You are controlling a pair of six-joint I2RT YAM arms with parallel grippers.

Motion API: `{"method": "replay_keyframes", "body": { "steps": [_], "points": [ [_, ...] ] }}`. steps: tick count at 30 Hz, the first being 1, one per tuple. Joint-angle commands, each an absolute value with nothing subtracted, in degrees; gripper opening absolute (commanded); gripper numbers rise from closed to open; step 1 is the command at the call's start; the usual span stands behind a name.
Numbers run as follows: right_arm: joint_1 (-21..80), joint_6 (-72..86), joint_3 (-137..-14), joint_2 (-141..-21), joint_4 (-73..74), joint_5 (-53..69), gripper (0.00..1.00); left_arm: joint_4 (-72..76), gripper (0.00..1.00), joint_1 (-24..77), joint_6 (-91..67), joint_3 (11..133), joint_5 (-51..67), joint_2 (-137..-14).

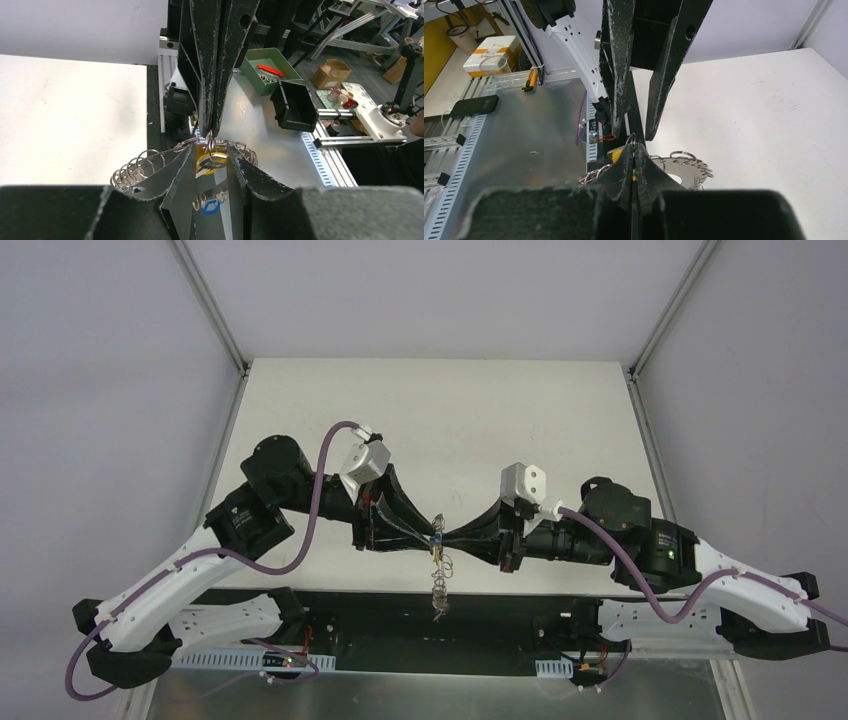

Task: Put the keys on the keyring

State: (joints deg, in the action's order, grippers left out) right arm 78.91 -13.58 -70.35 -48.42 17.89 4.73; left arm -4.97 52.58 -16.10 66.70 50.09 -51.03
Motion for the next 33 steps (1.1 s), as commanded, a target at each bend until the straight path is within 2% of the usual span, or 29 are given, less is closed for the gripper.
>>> {"method": "replay_keyframes", "body": {
  "steps": [1, 7, 13, 21, 33],
  "points": [
    [79.2, -14.8, -70.4, -46.9, 10.6, 3.5, 0.0, -2.8, 0.26, 53.1, -16.7, 66.9, 52.1, -51.4],
    [79.4, -14.9, -70.1, -46.7, 10.2, 3.1, 0.0, -3.4, 0.21, 53.1, -16.4, 67.0, 52.2, -51.6],
    [79.5, -15.1, -69.5, -46.2, 9.3, 2.6, 0.0, -4.2, 0.0, 53.1, -16.3, 67.4, 53.0, -51.9],
    [79.9, -16.4, -66.5, -44.1, 4.0, 1.6, 0.0, -4.4, 0.0, 53.2, -16.3, 66.7, 53.5, -51.0],
    [80.6, -20.2, -57.8, -40.3, -13.3, 3.5, 0.0, -4.3, 0.0, 53.1, -16.4, 66.5, 53.8, -50.7]
  ]
}}
